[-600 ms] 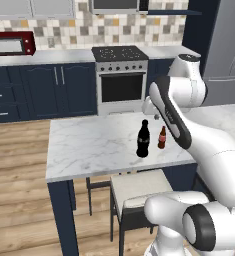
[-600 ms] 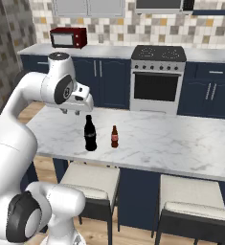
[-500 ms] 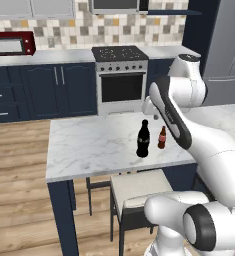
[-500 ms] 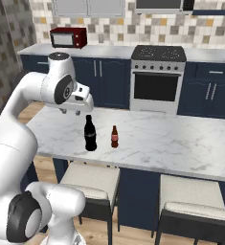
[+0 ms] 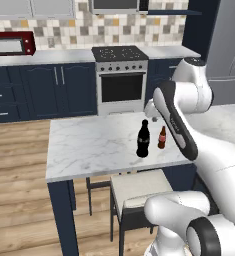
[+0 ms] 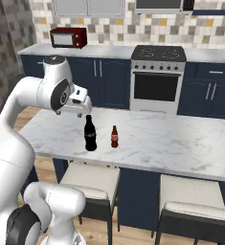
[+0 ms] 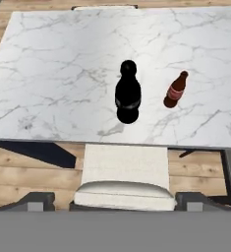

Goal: Place the large bottle from the dining counter next to the other large bottle outside the sink, and place the small bottle from the dining counter next to the other small bottle inside the sink.

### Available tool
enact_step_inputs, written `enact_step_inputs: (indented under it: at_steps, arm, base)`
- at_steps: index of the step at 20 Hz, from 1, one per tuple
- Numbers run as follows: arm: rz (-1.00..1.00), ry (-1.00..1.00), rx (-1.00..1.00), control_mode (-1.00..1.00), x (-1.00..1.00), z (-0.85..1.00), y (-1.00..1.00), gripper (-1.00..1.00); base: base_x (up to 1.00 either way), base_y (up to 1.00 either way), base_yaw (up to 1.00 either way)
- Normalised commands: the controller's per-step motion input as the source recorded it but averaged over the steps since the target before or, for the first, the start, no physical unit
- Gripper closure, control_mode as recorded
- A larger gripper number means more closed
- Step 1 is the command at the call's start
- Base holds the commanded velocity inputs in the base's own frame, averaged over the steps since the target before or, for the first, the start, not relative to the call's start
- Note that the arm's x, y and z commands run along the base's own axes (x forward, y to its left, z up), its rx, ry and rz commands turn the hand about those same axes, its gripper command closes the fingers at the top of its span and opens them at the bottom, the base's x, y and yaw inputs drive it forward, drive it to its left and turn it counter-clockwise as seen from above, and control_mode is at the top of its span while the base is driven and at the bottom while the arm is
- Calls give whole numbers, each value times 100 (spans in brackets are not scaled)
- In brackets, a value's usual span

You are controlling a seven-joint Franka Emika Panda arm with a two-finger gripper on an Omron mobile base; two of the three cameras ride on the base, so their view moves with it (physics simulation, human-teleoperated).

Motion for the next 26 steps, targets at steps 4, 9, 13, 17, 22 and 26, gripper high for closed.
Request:
enact_step_inputs:
  at_steps: [4,9,13,17,22,26]
  arm:
    - [0,-16,0,-100,-19,-13,0,-100]
    - [0,-16,-1,-100,-11,-16,0,-100]
    - [0,-13,-3,-100,-3,-26,0,-100]
    - [0,-6,-3,-100,0,-32,0,-100]
    - [0,-3,-1,-100,0,-34,0,-100]
    - [0,0,0,-100,13,-27,0,-100]
  base:
    - [0,0,0]
    - [0,0,0]
    - [0,0,0]
    - [0,0,0]
    - [0,0,0]
    - [0,0,0]
